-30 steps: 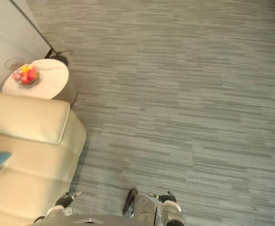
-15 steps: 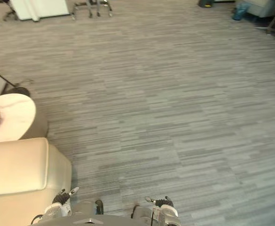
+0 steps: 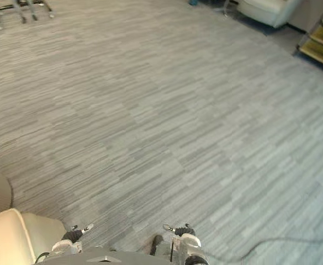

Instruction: Pick up cushions and gather them together orderly.

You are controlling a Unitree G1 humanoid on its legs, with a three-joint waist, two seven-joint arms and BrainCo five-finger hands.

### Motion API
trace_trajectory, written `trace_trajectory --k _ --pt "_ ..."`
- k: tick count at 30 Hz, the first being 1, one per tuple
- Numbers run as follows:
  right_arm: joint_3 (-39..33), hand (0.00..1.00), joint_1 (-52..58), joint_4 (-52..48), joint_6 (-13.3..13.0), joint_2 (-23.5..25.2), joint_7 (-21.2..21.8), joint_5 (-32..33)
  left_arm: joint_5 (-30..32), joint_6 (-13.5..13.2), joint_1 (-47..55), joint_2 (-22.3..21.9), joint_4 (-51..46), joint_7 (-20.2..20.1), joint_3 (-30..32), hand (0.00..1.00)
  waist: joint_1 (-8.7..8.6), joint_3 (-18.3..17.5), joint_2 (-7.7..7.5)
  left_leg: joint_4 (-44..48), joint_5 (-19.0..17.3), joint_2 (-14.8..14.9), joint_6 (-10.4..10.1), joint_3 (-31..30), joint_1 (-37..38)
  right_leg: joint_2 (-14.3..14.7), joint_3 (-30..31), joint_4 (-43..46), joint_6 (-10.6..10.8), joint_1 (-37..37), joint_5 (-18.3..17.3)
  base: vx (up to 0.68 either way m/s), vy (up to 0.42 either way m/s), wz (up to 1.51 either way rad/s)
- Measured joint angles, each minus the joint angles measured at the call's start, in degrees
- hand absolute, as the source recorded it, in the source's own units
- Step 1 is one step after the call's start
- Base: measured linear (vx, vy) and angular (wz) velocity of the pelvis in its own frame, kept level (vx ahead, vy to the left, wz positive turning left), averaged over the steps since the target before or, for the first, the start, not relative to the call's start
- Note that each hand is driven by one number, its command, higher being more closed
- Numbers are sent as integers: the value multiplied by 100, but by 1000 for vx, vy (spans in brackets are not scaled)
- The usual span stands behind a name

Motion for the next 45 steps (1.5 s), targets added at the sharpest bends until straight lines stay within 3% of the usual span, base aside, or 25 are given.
trace_trajectory --k 3,5,7,9,10,11,14,17,19,20,21,25,26,28,29,31,33,35,37,39,40,41,42,43,45 --pt "98 0 3 141 -1 -163 -9 0 56 12 35 28 -5 3 -128 0 -49 19 82 49 35 28 -41 -28 109 248 330 -513 2 265 241 -4 -49 -48" --pt "99 0 -5 146 -2 -174 -37 13 63 10 10 95 -24 -5 -248 0 -55 50 33 431 13 122 -77 -26 -36 346 534 -778 48 312 276 -52 -50 -52" --pt "99 0 -3 145 -3 -172 -48 15 61 9 -6 106 -146 -5 -280 0 -49 129 8 1327 -89 368 -219 -28 -346 440 720 -885 38 325 240 -71 -71 -68" --pt "106 0 2 92 -2 -154 -62 143 61 6 4 91 -290 -8 -273 0 20 219 93 2633 -81 792 -182 -41 -675 652 1015 -854 5 445 192 -15 -77 -92" --pt "153 0 26 -102 -1 -138 -79 192 62 3 38 47 -380 -7 -260 0 42 266 212 3463 24 1046 -26 -183 -951 814 1256 -724 -53 481 154 59 12 -115" --pt "230 0 43 -238 -21 -155 -125 244 57 -28 55 14 -438 -9 -218 0 64 312 213 3838 -217 956 -53 -658 -1275 882 1607 -602 -122 454 111 74 44 -121" --pt "224 0 11 -313 -28 -151 -143 244 57 -57 58 -7 -497 -6 -228 0 96 321 199 3295 -573 551 -40 -1008 -1577 843 2126 -694 -178 483 112 76 78 -124" --pt "228 0 32 -328 -18 -73 -175 244 61 -62 60 -52 -642 -8 -212 0 212 322 200 2123 -521 386 -118 -1171 -1789 791 2545 -786 -198 483 124 77 136 -105" --pt "220 0 37 -328 -20 -61 -180 244 58 -67 64 -54 -633 -9 -209 0 225 319 208 1225 -265 281 -210 -1463 -1723 782 2706 -870 -189 454 123 116 205 -89" --pt "219 0 65 -339 -22 -56 -202 244 63 -66 67 -34 -610 -9 -201 0 242 296 218 1114 -83 209 -131 -1470 -1620 806 2909 -950 -145 494 108 208 176 -101" --pt "214 0 117 -382 -16 34 -253 244 71 -67 56 -19 -613 -13 -211 0 287 289 180 1119 -88 206 -127 -1311 -1611 767 2909 -554 71 388 22 266 224 -96" --pt "206 0 285 -528 -15 66 -265 236 162 -54 59 105 -623 -12 -244 0 290 237 -61 1202 -312 -111 25 -1048 -1348 347 2994 298 434 163 -598 251 203 -35" --pt "208 0 306 -537 -16 77 -251 228 163 -52 62 134 -624 -9 -312 0 313 201 -132 1181 -423 -209 83 -809 -1193 193 2946 1325 707 -228 -963 267 172 -32" --pt "209 0 282 -541 -18 74 -243 223 164 -42 62 160 -621 -8 -342 0 303 203 -132 1217 -503 -243 152 -720 -1087 97 2872 2064 827 -525 -1042 230 105 -29" --pt "210 0 206 -575 -25 74 -231 210 165 -14 77 200 -564 -7 -383 0 229 209 -129 1292 -611 -247 326 -636 -871 -16 2677 3047 919 -851 -936 316 71 -19" --pt "205 0 186 -676 -33 83 -199 167 165 24 115 229 -549 -3 -397 0 148 254 -135 1255 -814 -241 384 -652 -416 -231 2247 4073 777 -1081 -733 397 37 -8" --pt "206 0 200 -751 -31 99 -105 124 164 30 96 211 -548 -2 -393 0 89 291 -115 1002 -945 -216 363 -695 67 -424 1642 4359 468 -1237 -1125 449 -22 1" --pt "205 0 114 -747 -28 92 -95 125 172 34 92 187 -472 -3 -398 0 -11 321 -111 585 -932 -135 336 -694 488 -440 1075 3819 281 -1455 -1384 480 -63 4" --pt "206 0 28 -755 -29 45 -93 124 175 42 56 171 -368 -4 -472 0 -121 344 -74 258 -894 43 269 -698 769 -305 725 2809 182 -1829 -1251 508 -135 15" --pt "206 0 17 -748 -2 -20 -95 135 201 43 1 166 -266 -6 -561 0 -168 396 -63 -21 -810 146 121 -814 1041 -113 729 1353 235 -2002 -477 619 -206 29" --pt "180 0 124 -732 -3 22 -102 134 211 31 0 227 -266 -5 -546 0 -176 416 -235 -177 -747 39 1 -1004 1290 -97 783 181 168 -1858 491 632 -246 29" --pt "84 0 68 -700 -6 30 -83 149 246 33 -37 215 -157 -4 -506 0 -202 458 -213 -197 -726 143 -88 -1219 1540 -27 800 151 -373 -1703 1429 621 -248 9" --pt "47 0 -80 -688 5 -20 -93 126 293 32 -141 160 -94 -18 -483 0 -172 495 -66 -147 -519 224 -151 -1352 1490 -4 803 454 -390 -1771 1181 679 -308 6" --pt "-31 0 -153 -679 -14 -53 -103 125 352 12 -244 56 -92 -11 -443 0 -243 559 -34 -197 -152 144 -117 -1654 1509 -137 857 1042 -364 -1908 735 472 -255 7" --pt "-89 0 -165 -551 -42 -80 -87 172 408 1 -254 -2 -74 -9 -426 0 -257 546 24 -177 73 106 -146 -1897 1513 -186 842 1500 -352 -1882 287 442 -232 14"
